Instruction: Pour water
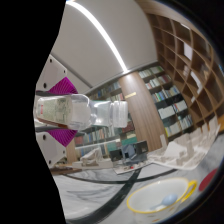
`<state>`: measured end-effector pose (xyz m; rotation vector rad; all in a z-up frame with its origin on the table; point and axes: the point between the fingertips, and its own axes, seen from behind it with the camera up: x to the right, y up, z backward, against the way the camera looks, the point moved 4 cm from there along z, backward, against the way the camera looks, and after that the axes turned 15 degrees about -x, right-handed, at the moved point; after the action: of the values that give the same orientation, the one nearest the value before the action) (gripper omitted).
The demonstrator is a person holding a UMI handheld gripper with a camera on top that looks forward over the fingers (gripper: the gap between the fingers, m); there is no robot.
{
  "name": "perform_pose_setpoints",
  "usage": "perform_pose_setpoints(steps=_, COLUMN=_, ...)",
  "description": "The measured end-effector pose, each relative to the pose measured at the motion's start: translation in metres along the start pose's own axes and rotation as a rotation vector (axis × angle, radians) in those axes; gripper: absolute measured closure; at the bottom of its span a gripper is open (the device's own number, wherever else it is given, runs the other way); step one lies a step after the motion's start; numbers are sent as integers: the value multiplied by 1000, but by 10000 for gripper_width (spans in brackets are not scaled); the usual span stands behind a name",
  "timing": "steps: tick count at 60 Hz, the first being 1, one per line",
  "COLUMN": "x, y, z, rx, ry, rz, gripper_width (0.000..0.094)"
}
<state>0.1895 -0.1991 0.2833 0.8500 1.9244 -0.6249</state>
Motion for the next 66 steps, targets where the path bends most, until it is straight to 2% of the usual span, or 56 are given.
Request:
perform_pose_setpoints(steps=4, x=15, y=22, z=20, rx=66, ry=61, rz=-136, gripper_width=534)
perform_pose_setpoints(steps=16, x=59, y=53, z=46, rx=172, ry=84, rz=-303, gripper_width=535)
perform_pose_setpoints(steps=25, x=55, y=59, z=35, rx=137, ry=57, rz=-285, gripper_width=533)
perform_pose_setpoints(steps=26, x=44, y=41, z=48, rx=132, ry=50, rz=-280, gripper_width=534)
perform_pose_setpoints(steps=31, x=25, y=38, z=43, rx=90, ry=-10, rz=-161, gripper_width=535)
perform_pose_setpoints(steps=39, x=-33, y=46, z=26, rx=42, ry=-192, rz=292, gripper_width=537)
perform_pose_setpoints(steps=46, x=-95, y=67, z=22, rx=60, ry=-300, rz=694, gripper_width=533)
perform_pose_setpoints(steps=57, x=-136, y=117, z=44, rx=165, ry=-628, rz=1329, gripper_width=532)
perform_pose_setpoints(steps=66, x=-103, y=168, z=89, rx=141, ry=-935, rz=1575, gripper_width=533)
